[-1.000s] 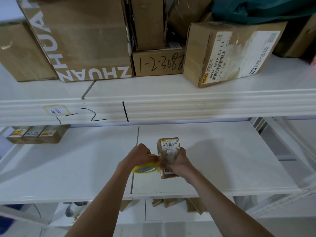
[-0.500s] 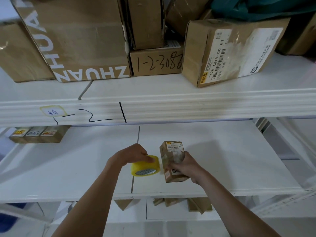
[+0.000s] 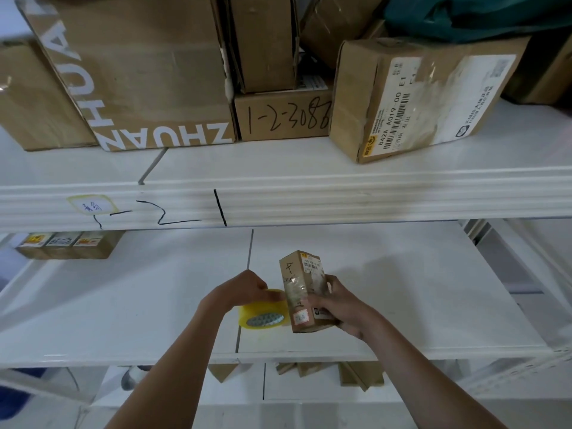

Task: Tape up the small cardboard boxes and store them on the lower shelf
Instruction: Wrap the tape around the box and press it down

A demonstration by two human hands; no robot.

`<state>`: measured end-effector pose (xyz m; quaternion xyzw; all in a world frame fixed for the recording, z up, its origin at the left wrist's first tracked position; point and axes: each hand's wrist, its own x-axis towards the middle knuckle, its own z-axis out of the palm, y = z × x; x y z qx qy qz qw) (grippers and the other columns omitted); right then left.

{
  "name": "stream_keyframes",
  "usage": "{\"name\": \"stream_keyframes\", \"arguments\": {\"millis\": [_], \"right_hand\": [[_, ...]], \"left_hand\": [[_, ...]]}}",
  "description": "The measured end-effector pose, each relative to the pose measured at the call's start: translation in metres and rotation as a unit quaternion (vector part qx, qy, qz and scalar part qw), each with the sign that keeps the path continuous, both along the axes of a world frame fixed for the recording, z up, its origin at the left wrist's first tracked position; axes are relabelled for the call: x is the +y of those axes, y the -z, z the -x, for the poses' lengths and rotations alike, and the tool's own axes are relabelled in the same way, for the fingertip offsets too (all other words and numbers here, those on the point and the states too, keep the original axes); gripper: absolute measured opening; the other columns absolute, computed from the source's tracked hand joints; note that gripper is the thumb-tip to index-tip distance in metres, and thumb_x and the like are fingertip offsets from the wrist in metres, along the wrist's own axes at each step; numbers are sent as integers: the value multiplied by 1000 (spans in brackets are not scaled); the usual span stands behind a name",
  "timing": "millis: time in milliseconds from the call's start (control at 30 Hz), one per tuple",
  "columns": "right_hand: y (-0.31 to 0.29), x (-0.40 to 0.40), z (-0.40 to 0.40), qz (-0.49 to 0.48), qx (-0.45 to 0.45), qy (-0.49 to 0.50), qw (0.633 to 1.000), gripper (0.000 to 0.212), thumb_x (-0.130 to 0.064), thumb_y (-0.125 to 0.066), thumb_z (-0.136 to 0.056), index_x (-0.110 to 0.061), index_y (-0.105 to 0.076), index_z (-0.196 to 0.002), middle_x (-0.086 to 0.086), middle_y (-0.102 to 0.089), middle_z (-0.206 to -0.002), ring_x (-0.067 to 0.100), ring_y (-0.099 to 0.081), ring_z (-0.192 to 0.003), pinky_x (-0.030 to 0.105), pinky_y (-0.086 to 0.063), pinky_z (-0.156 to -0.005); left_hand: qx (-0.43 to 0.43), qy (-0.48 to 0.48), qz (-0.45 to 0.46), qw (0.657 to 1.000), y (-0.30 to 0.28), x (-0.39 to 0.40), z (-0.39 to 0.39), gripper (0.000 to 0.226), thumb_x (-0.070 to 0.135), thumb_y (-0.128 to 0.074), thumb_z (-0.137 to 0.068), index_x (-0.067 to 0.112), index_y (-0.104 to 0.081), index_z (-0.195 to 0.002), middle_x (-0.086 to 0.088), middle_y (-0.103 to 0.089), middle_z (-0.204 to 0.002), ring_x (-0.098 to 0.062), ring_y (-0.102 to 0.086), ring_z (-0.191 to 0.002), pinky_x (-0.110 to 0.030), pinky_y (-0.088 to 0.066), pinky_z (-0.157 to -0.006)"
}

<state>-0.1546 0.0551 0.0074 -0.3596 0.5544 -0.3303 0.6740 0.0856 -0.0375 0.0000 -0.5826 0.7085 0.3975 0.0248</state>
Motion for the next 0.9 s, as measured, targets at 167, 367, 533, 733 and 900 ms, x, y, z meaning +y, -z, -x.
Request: {"name": "stream_keyframes", "arguments": {"millis": [167, 367, 533, 733, 900], "right_hand": [[-4, -3, -1, -10, -40, -32, 999, 66, -27, -78, -85, -13, -45, -140, 11, -72, -122, 28, -72, -108, 46, -58, -94], [-11, -11, -9, -23, 73, -50, 996, 70, -70, -70, -73, -19, -63, -120, 3, -78, -105, 22, -76, -97, 41, -60, -91], [-9, -18, -16, -26, 125, -6, 992, 52, -53, -87, -70, -22, -69, -108, -4, -80, -88, 14, -77, -79, 29, -60, -62], [-7, -15, -7, -48, 67, 54, 995, 56, -41, -92, -66, -13, -74, -110, 7, -79, -93, 25, -78, -82, 31, -60, -62], [-9, -16, 4, -44, 70, 49, 995, 56, -41, -91, -67, -13, -73, -112, 7, -79, -95, 26, -78, -85, 35, -62, -70]], "left_hand": [[61, -22, 12, 998, 1, 1, 0, 48, 67, -75, -75, 19, -76, -70, 7, -68, -65, -8, -67, -67, -19, -50, -63], [49, 7, 30, 998, -2, -3, 5, 59, 68, -79, -66, 10, -76, -77, -1, -65, -69, -13, -61, -65, -25, -46, -62], [64, -2, 36, 997, 0, 1, 9, 83, 81, -72, -52, 3, -74, -80, -6, -63, -71, -15, -58, -66, -29, -44, -64], [124, -14, -12, 992, -5, 2, -2, 51, 71, -68, -79, 21, -74, -69, 9, -66, -67, -10, -64, -70, -22, -48, -64], [147, -17, -11, 989, -6, -3, -20, 48, 70, -73, -76, 22, -79, -74, 6, -70, -76, -12, -66, -79, -25, -51, -72]]}}
